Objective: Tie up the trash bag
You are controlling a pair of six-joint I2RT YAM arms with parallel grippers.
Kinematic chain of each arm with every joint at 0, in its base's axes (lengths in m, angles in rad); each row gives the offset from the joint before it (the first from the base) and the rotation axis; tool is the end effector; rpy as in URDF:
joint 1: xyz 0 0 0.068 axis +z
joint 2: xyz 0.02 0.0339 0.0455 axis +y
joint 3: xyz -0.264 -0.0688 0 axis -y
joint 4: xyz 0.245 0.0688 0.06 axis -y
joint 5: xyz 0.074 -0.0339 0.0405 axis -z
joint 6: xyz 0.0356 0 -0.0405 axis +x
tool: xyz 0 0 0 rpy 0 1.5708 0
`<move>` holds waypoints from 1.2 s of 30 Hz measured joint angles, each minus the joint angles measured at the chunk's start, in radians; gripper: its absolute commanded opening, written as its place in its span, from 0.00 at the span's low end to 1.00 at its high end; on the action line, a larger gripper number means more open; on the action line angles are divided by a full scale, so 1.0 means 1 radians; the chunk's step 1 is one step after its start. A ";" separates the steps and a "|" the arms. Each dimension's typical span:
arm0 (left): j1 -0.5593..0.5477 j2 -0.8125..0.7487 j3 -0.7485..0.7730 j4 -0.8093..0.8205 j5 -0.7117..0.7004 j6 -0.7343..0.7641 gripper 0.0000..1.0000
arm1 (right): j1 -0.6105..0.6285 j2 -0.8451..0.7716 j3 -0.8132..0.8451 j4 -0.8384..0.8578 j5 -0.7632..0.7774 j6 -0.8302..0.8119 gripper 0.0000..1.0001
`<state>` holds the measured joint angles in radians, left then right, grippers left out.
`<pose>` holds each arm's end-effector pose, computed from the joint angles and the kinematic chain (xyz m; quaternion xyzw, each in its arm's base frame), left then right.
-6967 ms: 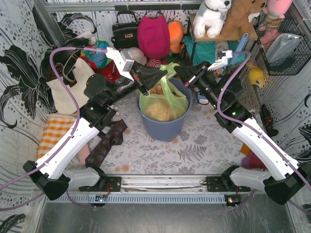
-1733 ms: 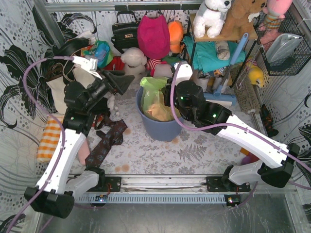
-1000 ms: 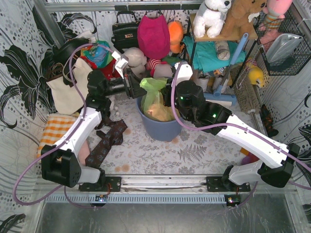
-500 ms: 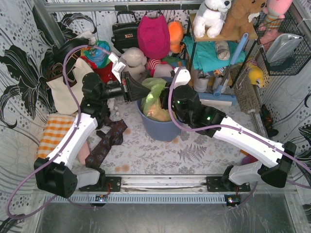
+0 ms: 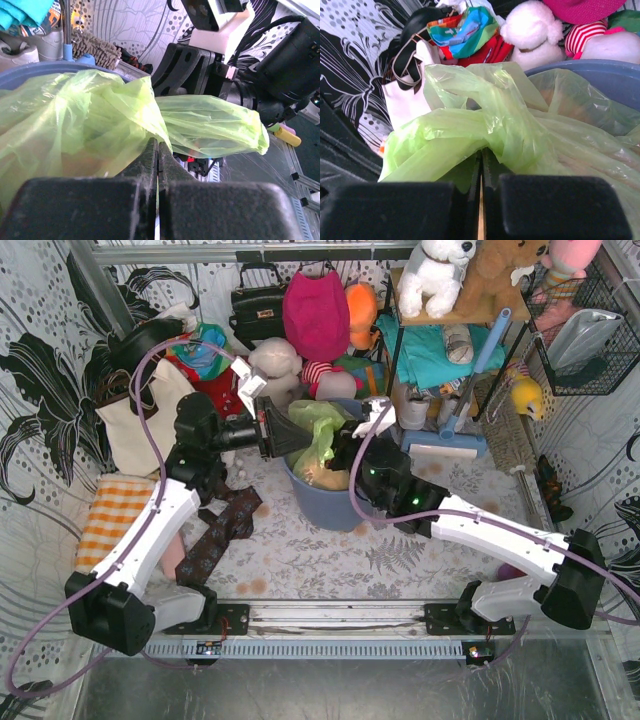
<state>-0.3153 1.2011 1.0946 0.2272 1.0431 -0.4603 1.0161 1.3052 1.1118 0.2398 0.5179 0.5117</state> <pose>0.2432 -0.1117 0.4043 0.3303 0.6005 -0.5513 0.4758 0.1769 0.2521 0.3849 0.0128 0.6926 0.3560 0.6272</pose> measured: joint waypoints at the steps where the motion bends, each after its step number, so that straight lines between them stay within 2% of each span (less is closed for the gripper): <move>1: -0.005 -0.004 -0.002 -0.013 -0.005 0.008 0.00 | 0.000 -0.003 -0.021 0.035 0.002 0.000 0.00; 9: -0.051 -0.066 -0.051 -0.114 -0.040 0.051 0.00 | 0.000 -0.006 -0.131 0.327 0.022 -0.039 0.00; 21: -0.077 -0.092 -0.097 -0.172 -0.061 0.070 0.00 | 0.000 -0.002 -0.312 0.761 0.014 -0.136 0.00; 23: -0.077 -0.094 -0.089 -0.216 -0.087 0.100 0.08 | 0.000 0.005 -0.325 0.819 0.011 -0.148 0.00; 26: -0.077 -0.097 -0.040 -0.308 -0.156 0.160 0.34 | 0.000 0.006 -0.332 0.862 0.005 -0.163 0.00; 28: -0.077 -0.109 0.003 -0.360 -0.208 0.201 0.44 | 0.000 0.006 -0.332 0.881 -0.001 -0.166 0.00; 33: -0.077 -0.169 0.095 -0.409 -0.356 0.280 0.59 | 0.000 0.006 -0.332 0.890 -0.005 -0.166 0.00; 36: -0.077 -0.198 0.114 -0.402 -0.451 0.307 0.62 | 0.000 0.006 -0.332 0.890 -0.009 -0.166 0.00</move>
<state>-0.3923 1.0031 1.2083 -0.1753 0.5926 -0.1532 1.0161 1.3117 0.7795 1.1301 0.5091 0.3458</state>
